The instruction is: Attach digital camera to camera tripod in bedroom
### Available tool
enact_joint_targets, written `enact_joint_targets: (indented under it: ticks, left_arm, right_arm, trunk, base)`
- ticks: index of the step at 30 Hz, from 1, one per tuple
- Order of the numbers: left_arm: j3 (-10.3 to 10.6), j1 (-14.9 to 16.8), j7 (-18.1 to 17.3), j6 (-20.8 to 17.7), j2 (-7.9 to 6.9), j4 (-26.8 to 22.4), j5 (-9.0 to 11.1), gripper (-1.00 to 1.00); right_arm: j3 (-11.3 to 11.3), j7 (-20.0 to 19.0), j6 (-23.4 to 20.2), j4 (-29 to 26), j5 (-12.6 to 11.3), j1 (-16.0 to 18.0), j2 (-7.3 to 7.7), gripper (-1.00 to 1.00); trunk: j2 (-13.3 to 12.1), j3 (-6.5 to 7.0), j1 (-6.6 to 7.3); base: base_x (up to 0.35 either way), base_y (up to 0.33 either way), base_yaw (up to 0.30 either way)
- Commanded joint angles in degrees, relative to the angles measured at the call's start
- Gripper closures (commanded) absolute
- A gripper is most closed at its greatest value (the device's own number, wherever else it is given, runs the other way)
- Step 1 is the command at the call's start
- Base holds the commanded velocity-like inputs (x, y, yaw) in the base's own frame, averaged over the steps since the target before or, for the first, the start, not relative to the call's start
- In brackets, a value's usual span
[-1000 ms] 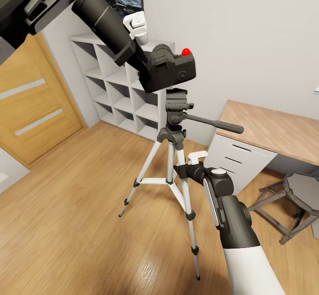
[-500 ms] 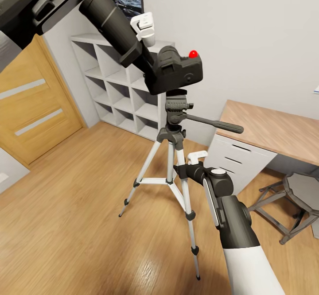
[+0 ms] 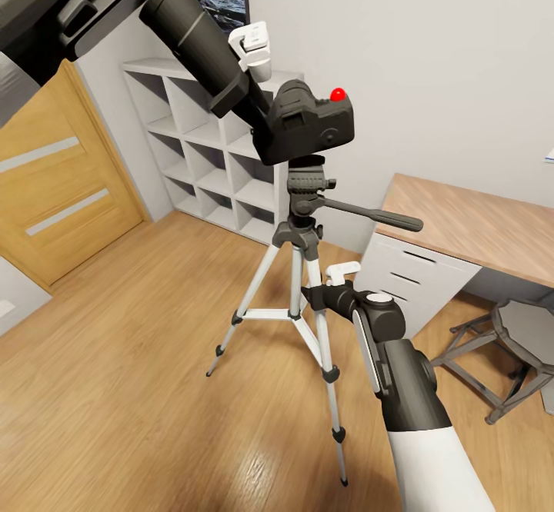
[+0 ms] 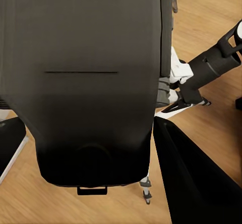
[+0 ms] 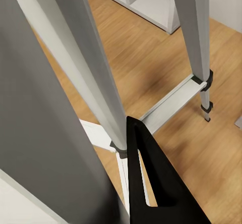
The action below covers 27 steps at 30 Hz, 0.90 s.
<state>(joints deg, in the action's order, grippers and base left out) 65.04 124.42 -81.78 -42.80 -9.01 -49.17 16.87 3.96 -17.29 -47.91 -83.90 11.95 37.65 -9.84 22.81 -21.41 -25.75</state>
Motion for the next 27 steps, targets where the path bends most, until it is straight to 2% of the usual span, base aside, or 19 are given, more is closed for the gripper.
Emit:
enact_joint_targets:
  ticks: [1,24,25,27]
  left_arm:
    - [0.27,0.13,0.02,-0.40,-0.06,-0.02,0.36,1.00]
    - [0.30,0.13,0.08,-0.44,0.06,0.52,0.19,1.00]
    - [0.30,0.13,0.10,-0.44,0.12,0.62,0.18,-1.00]
    - [0.28,0.12,0.11,-0.44,0.33,0.77,0.18,-1.00]
  right_arm:
    - [0.00,-0.47,-0.22,-0.04,0.71,0.06,-0.03,1.00]
    - [0.06,-0.47,-0.34,-0.04,0.71,0.06,-0.05,1.00]
    - [0.07,-0.47,-0.34,-0.04,0.71,0.06,-0.06,1.00]
    - [0.07,-0.47,-0.34,-0.04,0.71,0.06,-0.08,1.00]
  trunk:
    - [0.11,-0.10,-0.03]
    - [0.11,-0.10,-0.03]
    - [0.11,-0.10,-0.03]
    - [0.11,-0.10,-0.03]
  base:
    - [0.000,0.000,0.000]
    - [0.000,0.000,0.000]
    - [0.000,0.000,0.000]
    - [0.000,0.000,0.000]
